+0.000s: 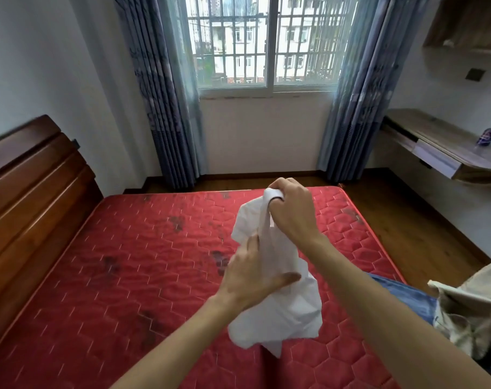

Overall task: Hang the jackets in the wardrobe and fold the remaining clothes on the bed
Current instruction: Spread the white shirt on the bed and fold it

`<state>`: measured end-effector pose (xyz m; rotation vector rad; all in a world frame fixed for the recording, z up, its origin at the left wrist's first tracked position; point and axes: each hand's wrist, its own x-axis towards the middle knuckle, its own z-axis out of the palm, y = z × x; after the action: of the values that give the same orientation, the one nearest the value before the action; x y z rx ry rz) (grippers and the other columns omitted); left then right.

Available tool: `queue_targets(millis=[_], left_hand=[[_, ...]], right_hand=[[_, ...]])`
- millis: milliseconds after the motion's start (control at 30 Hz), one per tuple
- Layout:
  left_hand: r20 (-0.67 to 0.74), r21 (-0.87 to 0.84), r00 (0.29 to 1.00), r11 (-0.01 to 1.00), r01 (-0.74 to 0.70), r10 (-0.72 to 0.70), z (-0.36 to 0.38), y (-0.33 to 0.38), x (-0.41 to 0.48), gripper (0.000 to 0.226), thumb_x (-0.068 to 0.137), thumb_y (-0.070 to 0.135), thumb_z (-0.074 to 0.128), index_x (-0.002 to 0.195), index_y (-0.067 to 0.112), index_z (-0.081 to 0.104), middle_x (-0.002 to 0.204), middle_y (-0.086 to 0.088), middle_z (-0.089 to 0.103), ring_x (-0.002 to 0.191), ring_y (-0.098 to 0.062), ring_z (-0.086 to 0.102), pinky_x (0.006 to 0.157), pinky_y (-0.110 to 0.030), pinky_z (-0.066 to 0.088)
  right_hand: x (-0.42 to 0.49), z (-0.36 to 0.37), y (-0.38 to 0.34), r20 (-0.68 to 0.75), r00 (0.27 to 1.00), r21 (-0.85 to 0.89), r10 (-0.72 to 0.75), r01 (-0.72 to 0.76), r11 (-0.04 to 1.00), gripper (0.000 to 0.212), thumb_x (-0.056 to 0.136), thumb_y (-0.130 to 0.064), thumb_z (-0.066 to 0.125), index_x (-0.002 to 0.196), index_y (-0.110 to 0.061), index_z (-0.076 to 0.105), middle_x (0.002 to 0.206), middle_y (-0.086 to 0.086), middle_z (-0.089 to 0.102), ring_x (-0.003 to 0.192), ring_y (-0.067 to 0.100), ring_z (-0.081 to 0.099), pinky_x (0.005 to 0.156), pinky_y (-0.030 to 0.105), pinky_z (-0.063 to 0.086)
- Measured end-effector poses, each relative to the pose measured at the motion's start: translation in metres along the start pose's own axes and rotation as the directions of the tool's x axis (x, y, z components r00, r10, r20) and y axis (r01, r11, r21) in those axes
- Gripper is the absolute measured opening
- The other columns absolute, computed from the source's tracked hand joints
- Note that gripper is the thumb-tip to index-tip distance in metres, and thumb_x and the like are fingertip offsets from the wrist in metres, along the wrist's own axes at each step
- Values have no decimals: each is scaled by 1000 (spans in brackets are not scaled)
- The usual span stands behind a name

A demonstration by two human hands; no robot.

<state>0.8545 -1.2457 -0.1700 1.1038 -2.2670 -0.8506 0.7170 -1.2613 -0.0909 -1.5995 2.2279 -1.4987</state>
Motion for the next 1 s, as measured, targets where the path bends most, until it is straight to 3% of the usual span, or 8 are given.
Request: queue_targets(millis=[167,333,433,500,567,700,867,1000], left_hand=[[-170,122,985,992,8,13,12,-28,14,26,96,29,59,112,8,63,119,-10,63,110,-32,62,90,-42,53],[-314,12,947,998,69,-62,2,-30,17,53,104,48,35,144,14,44,150,-12,42,135,-28,45,109,-45,43],[-112,-155,994,988,-11,-6,7,-25,7,87,85,78,47,152,26,29,145,3,44,124,-14,51,103,-39,48],[-2,-238,999,971,36,-37,18,-26,3,107,69,79,66,153,31,22,139,8,51,116,-11,56,95,-36,54],[-37,-254,997,966,53,-65,27,-30,5,92,75,60,76,147,21,35,117,4,67,96,-13,68,78,-35,60],[-251,-292,966,956,-14,-63,15,-35,16,16,94,8,63,109,9,63,81,2,70,64,-8,65,58,-37,56],[-268,-473,947,880,33,-179,-47,-49,28,25,95,10,64,120,9,64,106,-4,72,97,-22,70,82,-39,60],[-332,-344,939,939,-30,-92,-88,-39,16,18,99,19,59,113,11,69,95,2,72,90,-18,69,79,-36,59]], right_hand=[[8,-22,2,-45,998,-167,-52,43,985,40,67,-16,37,85,-12,72,91,-3,68,95,21,49,73,33,44],[19,-43,9,-73,997,-179,-14,1,984,31,79,-10,43,89,-6,72,95,5,66,95,23,55,77,38,53],[23,-49,2,-64,998,-130,14,-23,991,26,77,-13,43,84,-10,68,74,1,64,75,22,61,66,39,56],[23,-53,-4,-61,997,-94,38,-44,995,23,78,-10,45,83,-10,67,66,-1,60,65,18,60,58,34,54],[21,-58,-9,-74,996,-74,53,-58,996,21,80,-7,47,87,-9,67,65,-3,59,62,12,58,54,28,47],[16,-82,0,-23,998,-164,66,-69,984,21,86,-9,51,99,-10,67,78,0,63,67,5,55,53,8,37],[-8,-111,30,226,955,-207,193,-146,967,9,82,-16,66,89,-10,64,74,-2,63,63,9,57,50,9,40],[-36,-113,36,416,870,-2,265,-291,957,12,82,-12,72,91,-8,64,77,10,65,56,12,58,47,23,47]])
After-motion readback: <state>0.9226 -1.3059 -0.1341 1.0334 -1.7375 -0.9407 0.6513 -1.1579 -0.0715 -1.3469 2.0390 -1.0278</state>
